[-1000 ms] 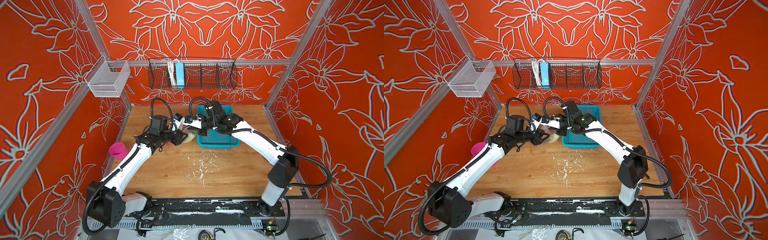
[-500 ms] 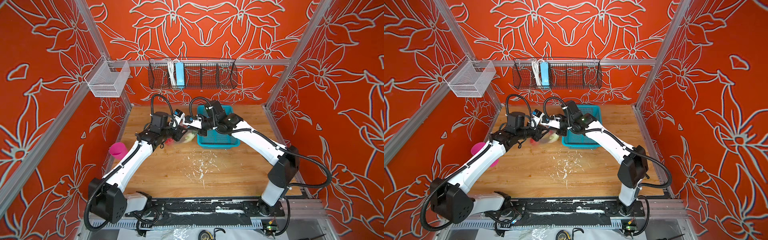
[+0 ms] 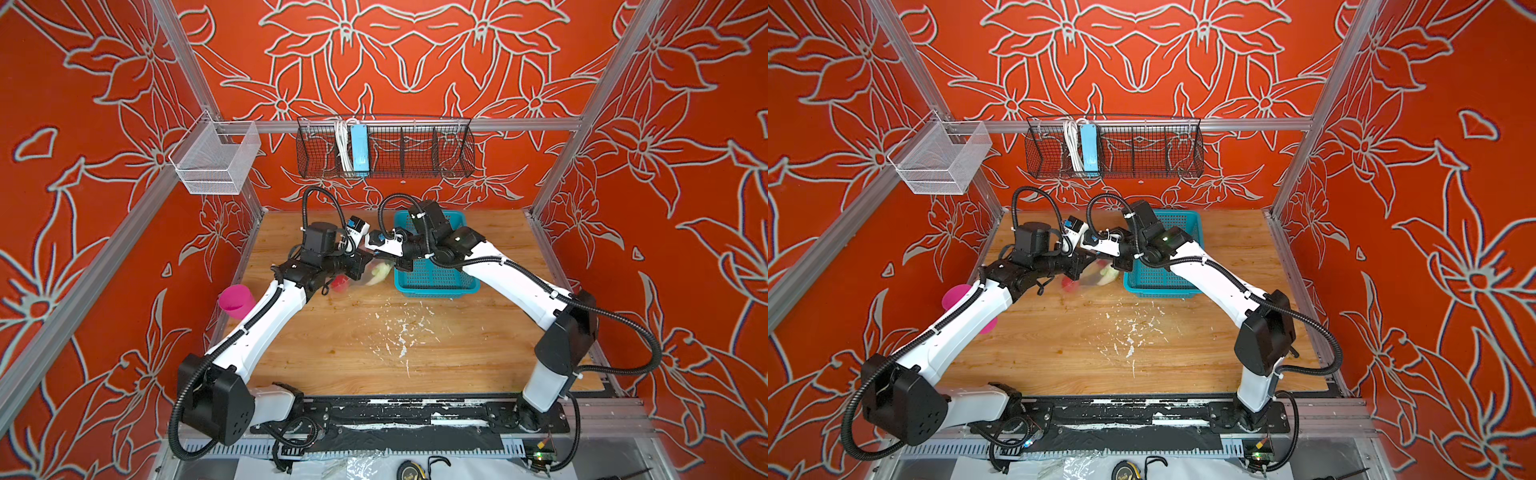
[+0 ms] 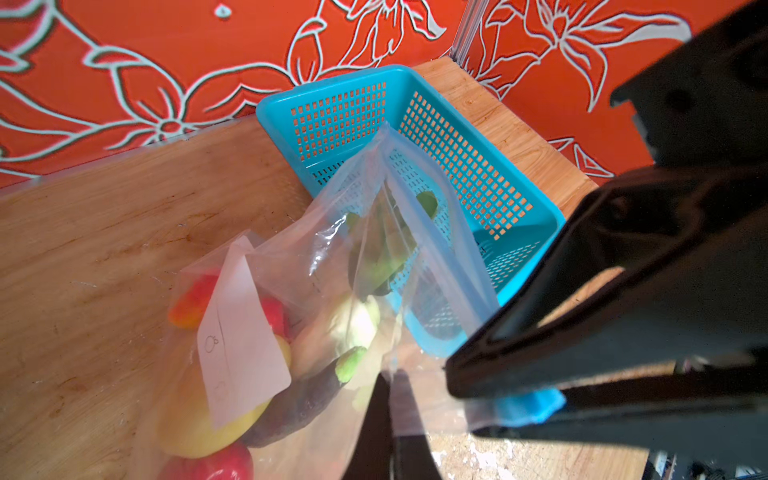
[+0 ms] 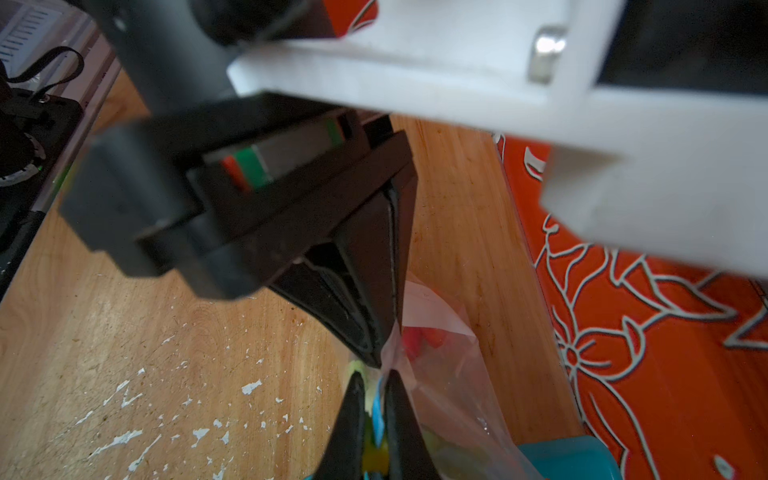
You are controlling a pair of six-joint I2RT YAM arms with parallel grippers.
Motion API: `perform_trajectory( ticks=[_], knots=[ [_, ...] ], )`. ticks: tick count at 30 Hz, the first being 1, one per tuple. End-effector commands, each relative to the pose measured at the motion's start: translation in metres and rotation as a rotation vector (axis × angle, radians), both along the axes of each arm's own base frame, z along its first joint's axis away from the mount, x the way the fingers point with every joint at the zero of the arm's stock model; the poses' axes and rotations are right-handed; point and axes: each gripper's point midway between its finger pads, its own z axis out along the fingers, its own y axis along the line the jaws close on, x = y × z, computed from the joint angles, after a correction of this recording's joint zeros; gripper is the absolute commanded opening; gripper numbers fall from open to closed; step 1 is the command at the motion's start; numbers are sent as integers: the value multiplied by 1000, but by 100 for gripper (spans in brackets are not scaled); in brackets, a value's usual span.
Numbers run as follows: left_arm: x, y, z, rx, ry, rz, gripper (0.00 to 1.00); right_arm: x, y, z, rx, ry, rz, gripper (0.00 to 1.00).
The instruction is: Place the food in the zip-top bag and seal the zipper
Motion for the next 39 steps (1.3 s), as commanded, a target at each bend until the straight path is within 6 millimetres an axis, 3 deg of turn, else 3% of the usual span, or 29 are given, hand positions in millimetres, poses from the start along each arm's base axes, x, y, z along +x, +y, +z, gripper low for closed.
perform_trajectory(
  ticks=[1, 16, 29, 30, 32, 39],
  knots=[
    [0, 3, 16, -10, -72, 13, 0, 7, 3, -1, -8, -1, -3, 0],
    [-17, 3, 32, -74, -89, 3, 0, 27, -4, 2, -77, -61, -72, 0],
    [-23, 9, 38, -67, -111, 26, 0, 33, -12, 4, -125, -57, -85, 0],
    [-23, 10, 39, -65, -113, 29, 0, 33, -14, 4, -127, -56, -88, 12],
    [-23, 10, 38, -65, -112, 32, 0, 32, -14, 5, -123, -49, -83, 24],
    [-21, 9, 37, -67, -102, 26, 0, 19, -13, 17, -77, -21, -51, 26]
  ],
)
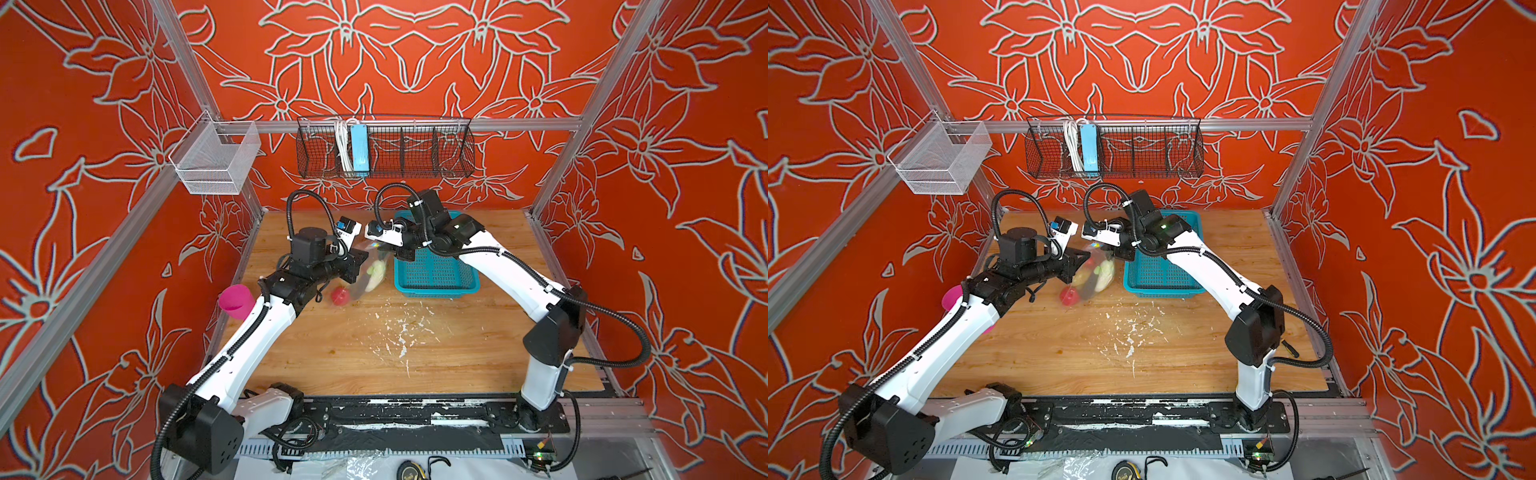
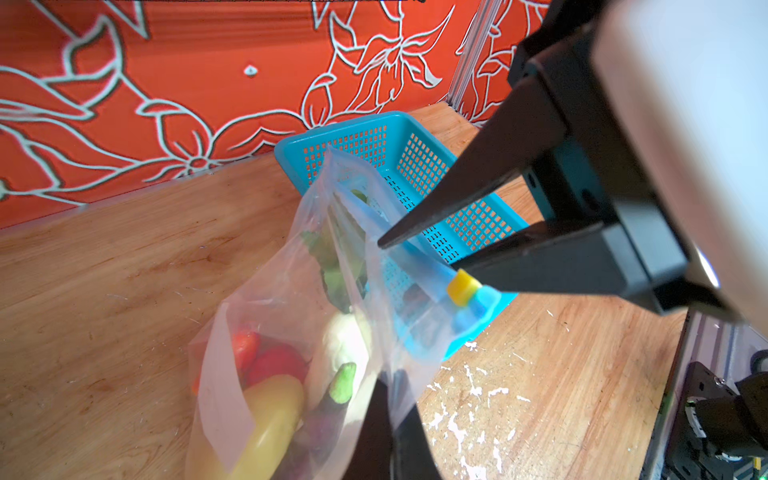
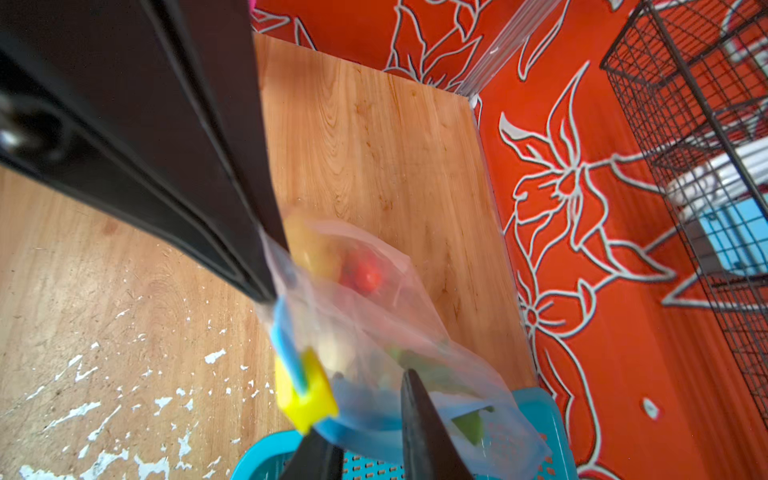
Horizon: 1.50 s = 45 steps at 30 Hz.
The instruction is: Place the food in the zip-top bag and seal the zipper
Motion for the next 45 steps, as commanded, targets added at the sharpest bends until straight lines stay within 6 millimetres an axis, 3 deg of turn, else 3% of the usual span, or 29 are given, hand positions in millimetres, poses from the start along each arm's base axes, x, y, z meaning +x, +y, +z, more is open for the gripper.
perform_trajectory(
  ticks=[1, 6, 10, 21, 45],
  knots=[
    [-1, 0, 7, -11, -19, -8, 0, -10, 0, 10, 21, 16, 24, 25],
    [0, -1, 4, -7, -10, -7, 0, -19, 0, 20, 61, 12, 47, 27],
    [2, 0, 2, -1, -3, 1, 0, -28, 1, 27, 90, 27, 75, 36],
    [6, 1, -1, 8, 12, 11, 0, -40, 3, 40, 150, 42, 107, 33],
    [5, 0, 0, 4, 13, 6, 0, -31, 13, 29, 152, 67, 115, 28]
  ],
)
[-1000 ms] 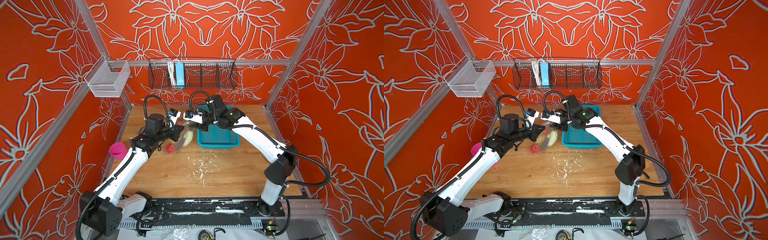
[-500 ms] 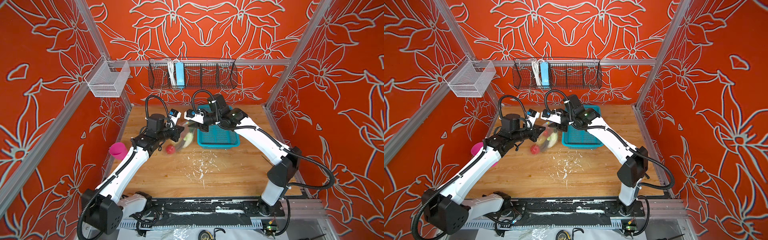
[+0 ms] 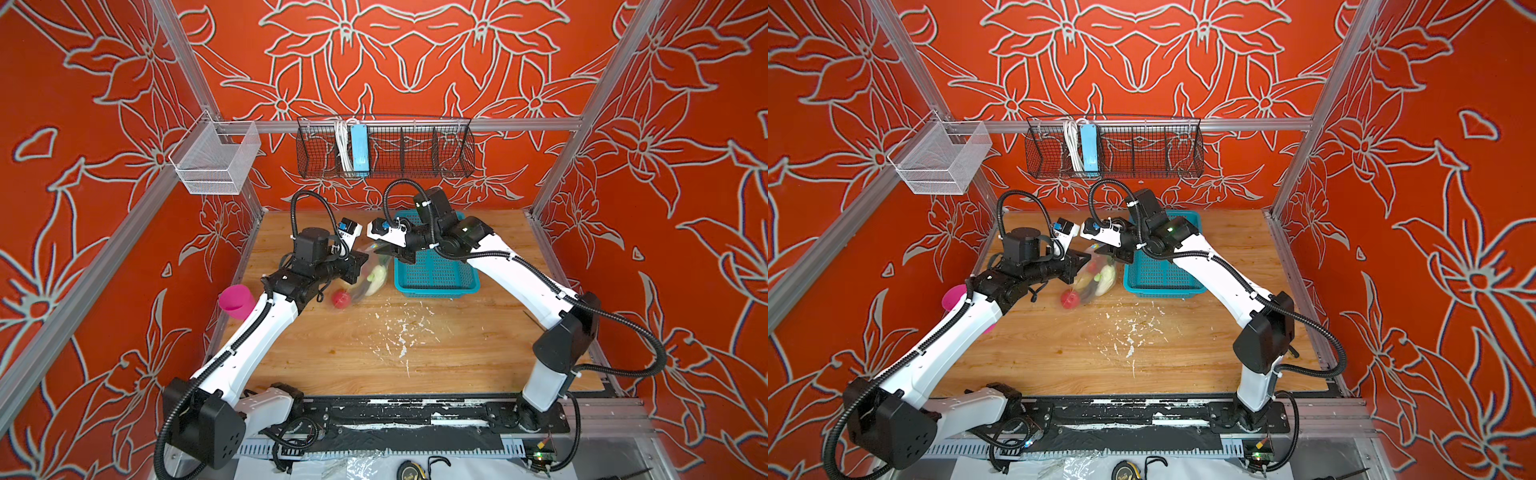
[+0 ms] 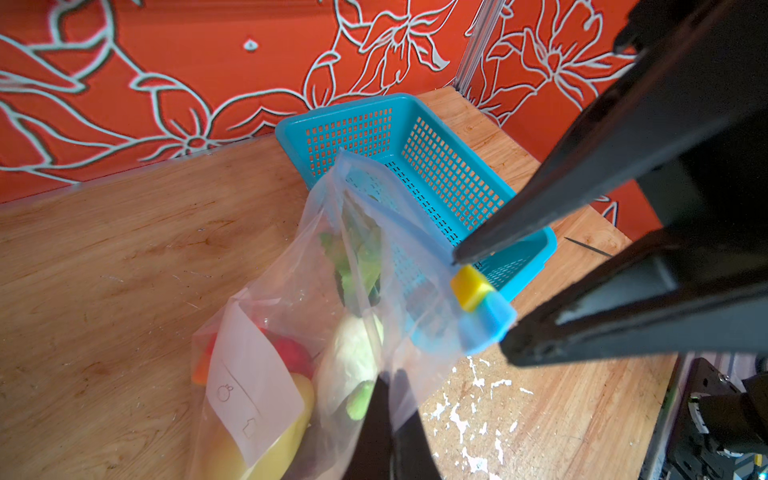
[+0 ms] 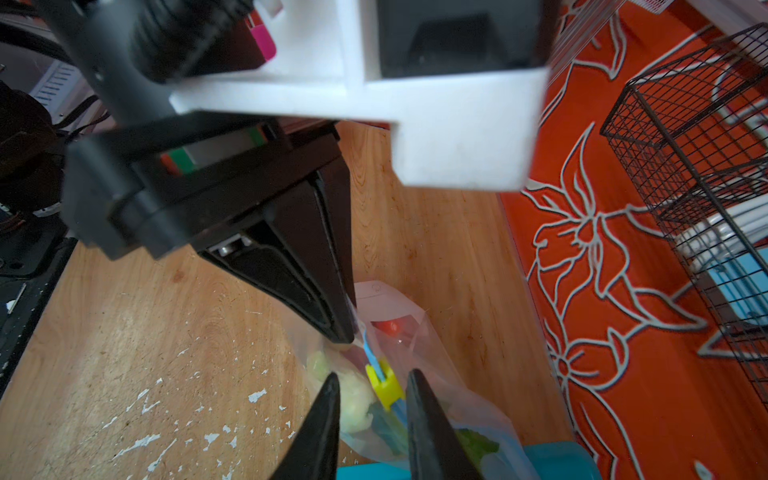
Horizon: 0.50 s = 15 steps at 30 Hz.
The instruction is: Place the food in the zip-top bag and seal the zipper
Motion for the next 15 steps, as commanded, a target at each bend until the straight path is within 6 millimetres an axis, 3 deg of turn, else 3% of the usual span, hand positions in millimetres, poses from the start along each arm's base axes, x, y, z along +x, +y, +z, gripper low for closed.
perform_trajectory(
  ticks=[1, 15],
  knots=[
    [2, -1, 12, -10, -28, -4, 0, -4, 5, 3, 19, 9, 33, 27],
    [2, -1, 11, -4, -24, -11, 0, -4, 7, 0, 18, 12, 40, 9]
  ],
)
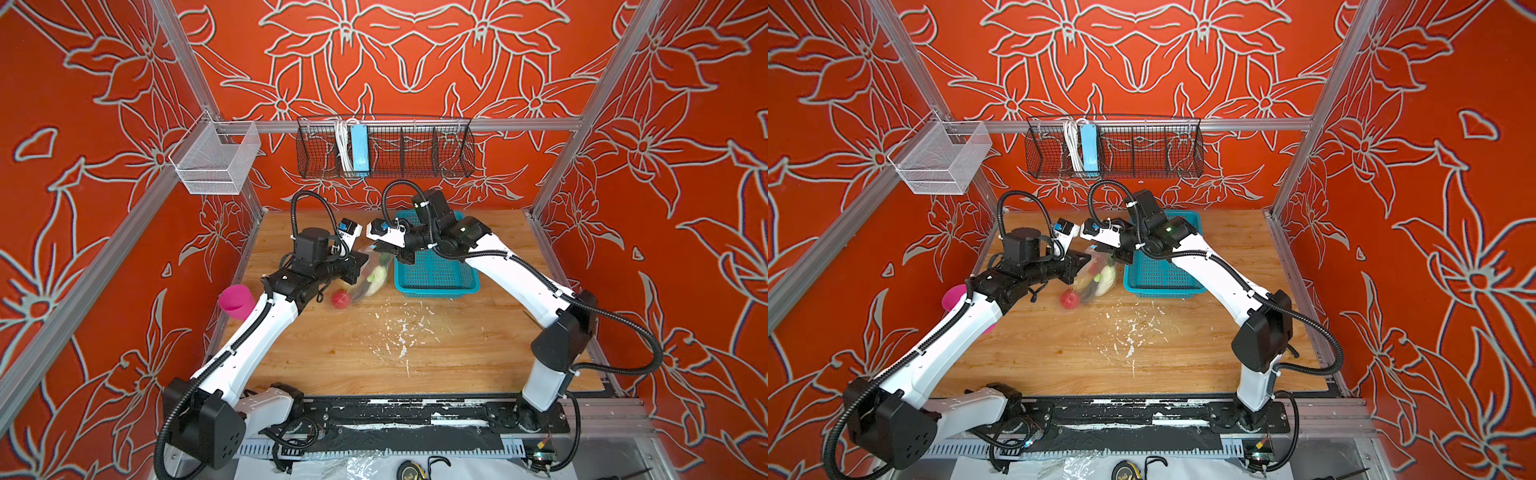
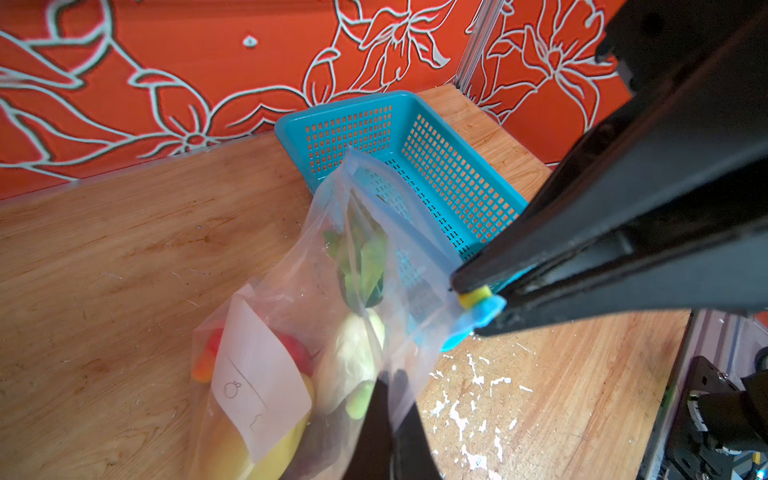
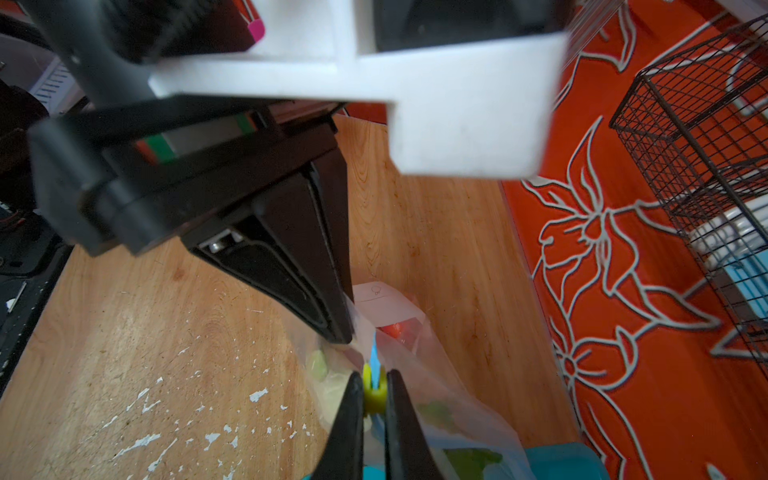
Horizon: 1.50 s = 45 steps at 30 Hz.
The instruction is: Place the food in the zip-top bag and seal the zipper
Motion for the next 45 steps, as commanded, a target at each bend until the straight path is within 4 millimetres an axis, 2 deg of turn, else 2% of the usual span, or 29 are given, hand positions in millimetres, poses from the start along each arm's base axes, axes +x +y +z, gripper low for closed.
perform_trajectory(
  ticks=[1, 3, 10, 15, 27, 31, 38, 45],
  knots=[
    [3, -2, 13, -7, -31, -16, 0, -5, 5, 4, 23, 6, 39, 9],
    [1, -4, 15, -13, -34, -30, 0, -5, 6, 4, 23, 8, 42, 8],
    [-1, -11, 25, -33, -55, -86, 19, -6, 6, 7, 32, 8, 45, 7],
    [-2, -10, 36, -73, -60, -119, 20, -6, 7, 6, 32, 10, 45, 7],
    [5, -12, 35, -111, -21, -143, 17, -7, 10, 12, 51, 11, 51, 7],
    [6, -11, 35, -109, -22, -137, 0, -7, 10, 13, 58, 10, 52, 7],
    [9, -2, 35, -103, -29, -76, 0, -1, 7, 5, 23, -11, 26, 7],
    [4, 11, 47, -139, -75, -11, 0, 2, 5, -8, -20, -3, 6, 7]
  ],
)
